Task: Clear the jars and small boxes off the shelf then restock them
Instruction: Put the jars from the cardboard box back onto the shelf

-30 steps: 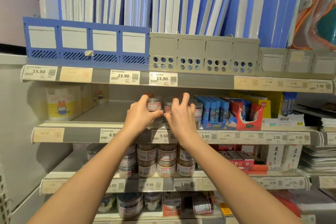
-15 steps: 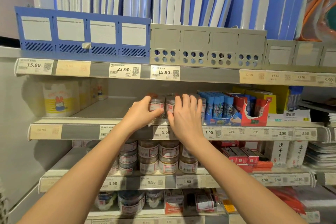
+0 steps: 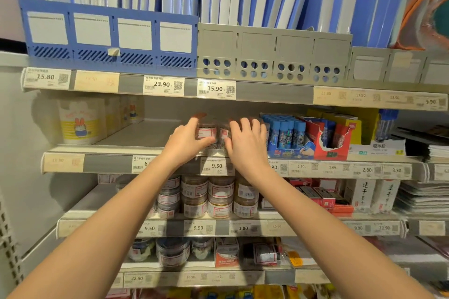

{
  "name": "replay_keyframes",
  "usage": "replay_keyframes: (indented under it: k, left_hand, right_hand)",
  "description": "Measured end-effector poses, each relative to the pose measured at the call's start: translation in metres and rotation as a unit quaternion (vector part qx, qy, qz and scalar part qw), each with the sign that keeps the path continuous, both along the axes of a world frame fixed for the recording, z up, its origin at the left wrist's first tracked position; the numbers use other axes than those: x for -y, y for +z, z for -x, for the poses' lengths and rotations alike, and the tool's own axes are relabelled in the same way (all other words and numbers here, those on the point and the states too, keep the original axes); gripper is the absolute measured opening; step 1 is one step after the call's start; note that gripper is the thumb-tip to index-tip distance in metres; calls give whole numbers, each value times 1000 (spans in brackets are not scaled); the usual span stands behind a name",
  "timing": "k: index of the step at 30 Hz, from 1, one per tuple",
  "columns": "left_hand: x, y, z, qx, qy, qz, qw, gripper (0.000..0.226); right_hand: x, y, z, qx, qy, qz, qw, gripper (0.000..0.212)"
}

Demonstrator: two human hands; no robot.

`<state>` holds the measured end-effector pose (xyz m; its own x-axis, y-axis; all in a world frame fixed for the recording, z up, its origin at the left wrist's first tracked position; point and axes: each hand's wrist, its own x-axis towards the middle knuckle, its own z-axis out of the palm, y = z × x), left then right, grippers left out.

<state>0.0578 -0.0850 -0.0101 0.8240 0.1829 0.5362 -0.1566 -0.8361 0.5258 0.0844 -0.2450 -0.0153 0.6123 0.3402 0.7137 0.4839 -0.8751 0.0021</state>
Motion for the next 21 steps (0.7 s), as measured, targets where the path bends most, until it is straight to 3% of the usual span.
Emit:
replay_keyframes:
  k: [5,12,17,21]
  left_hand:
    - [-2,-1,33,13,44,-8,999,64]
    - [-27,-29,137,12,85,-51,995,47]
    - [-80,-65,256,-50,174,-97,979,43]
    - [-122,-102,365,-127,268,-83,951,42]
  right_hand:
    - [0,6,15,-25,17,20,999,48]
    - [-40,-31,93,-19,186,7,982,46]
    - [-106,-74,174,-98,327,24,940,49]
    - [-168,-104,249,-144,424,59,892,49]
